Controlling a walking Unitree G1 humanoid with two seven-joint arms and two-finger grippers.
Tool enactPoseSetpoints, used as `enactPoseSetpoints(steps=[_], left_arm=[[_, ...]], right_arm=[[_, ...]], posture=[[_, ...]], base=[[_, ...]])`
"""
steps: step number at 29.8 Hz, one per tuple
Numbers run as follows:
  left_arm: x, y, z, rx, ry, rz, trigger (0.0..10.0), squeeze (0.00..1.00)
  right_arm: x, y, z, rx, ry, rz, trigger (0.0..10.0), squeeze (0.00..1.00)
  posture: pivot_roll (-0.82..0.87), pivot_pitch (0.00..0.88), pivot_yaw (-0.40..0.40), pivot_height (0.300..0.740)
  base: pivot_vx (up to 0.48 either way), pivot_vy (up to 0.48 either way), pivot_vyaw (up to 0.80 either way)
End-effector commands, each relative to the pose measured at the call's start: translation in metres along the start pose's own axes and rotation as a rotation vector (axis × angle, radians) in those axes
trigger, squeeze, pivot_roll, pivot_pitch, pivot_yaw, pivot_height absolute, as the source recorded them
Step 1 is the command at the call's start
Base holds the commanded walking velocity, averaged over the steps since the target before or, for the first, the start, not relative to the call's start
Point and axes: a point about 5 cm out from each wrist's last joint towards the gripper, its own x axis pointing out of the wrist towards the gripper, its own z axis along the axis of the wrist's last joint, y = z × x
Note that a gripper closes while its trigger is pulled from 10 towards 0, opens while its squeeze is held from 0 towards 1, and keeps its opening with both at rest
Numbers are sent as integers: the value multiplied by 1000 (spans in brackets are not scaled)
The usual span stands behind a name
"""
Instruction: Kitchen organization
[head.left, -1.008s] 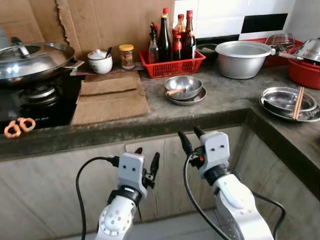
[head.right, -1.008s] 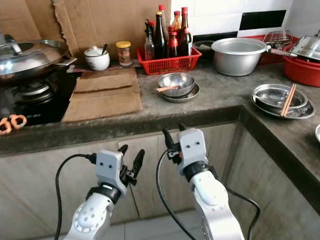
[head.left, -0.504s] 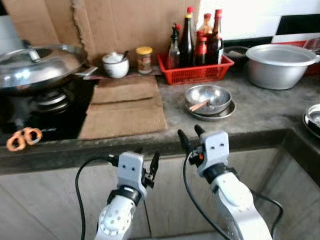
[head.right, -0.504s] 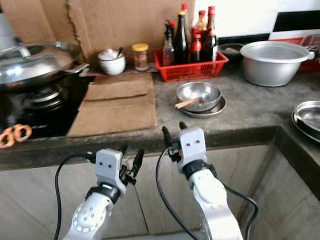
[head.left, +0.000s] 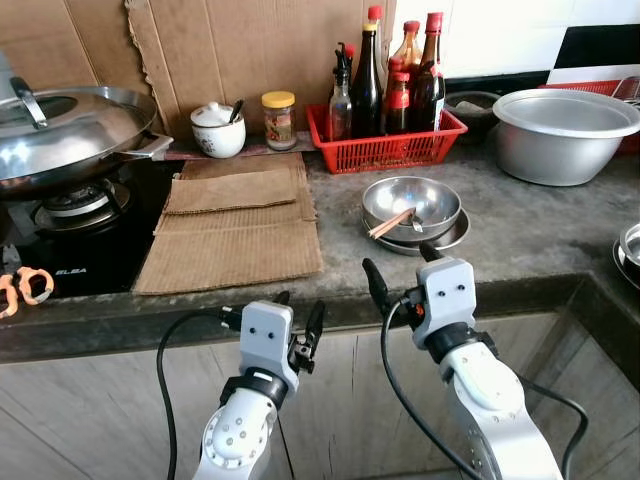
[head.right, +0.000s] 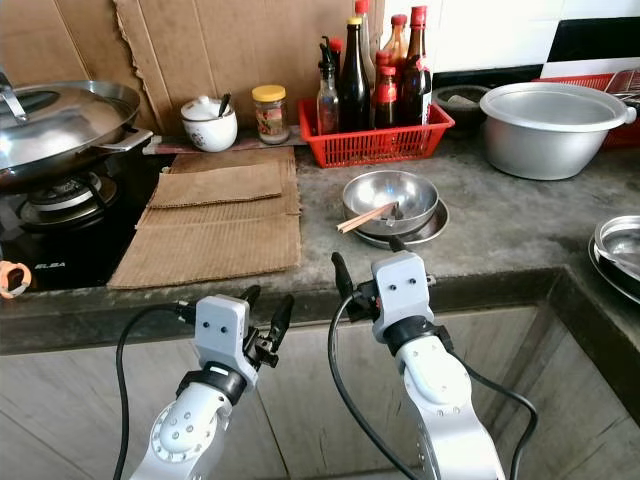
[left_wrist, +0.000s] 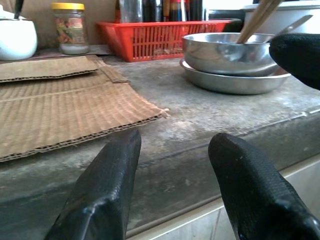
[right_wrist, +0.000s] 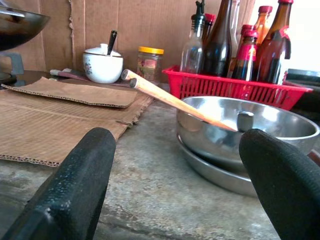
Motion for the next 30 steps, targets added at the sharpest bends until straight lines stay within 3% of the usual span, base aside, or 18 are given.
enactPoseSetpoints(steps=[1, 14, 30], left_arm=[[0, -2, 2, -2, -14, -19, 10000, 0], [-3, -9, 6, -24, -53, -74, 10000, 0], [-2, -12, 8, -37, -68, -88, 10000, 0]], right_arm=[[4, -2, 4, -16, -26, -3, 10000, 0], [18, -4, 11, -69, -75, 20, 10000, 0], [39, 15, 14, -108, -126, 95, 10000, 0]], posture=[[35, 24, 29, 740], [43, 26, 23, 740], [49, 27, 15, 740]], base=[[0, 0, 0], [0, 0, 0], [0, 0, 0]])
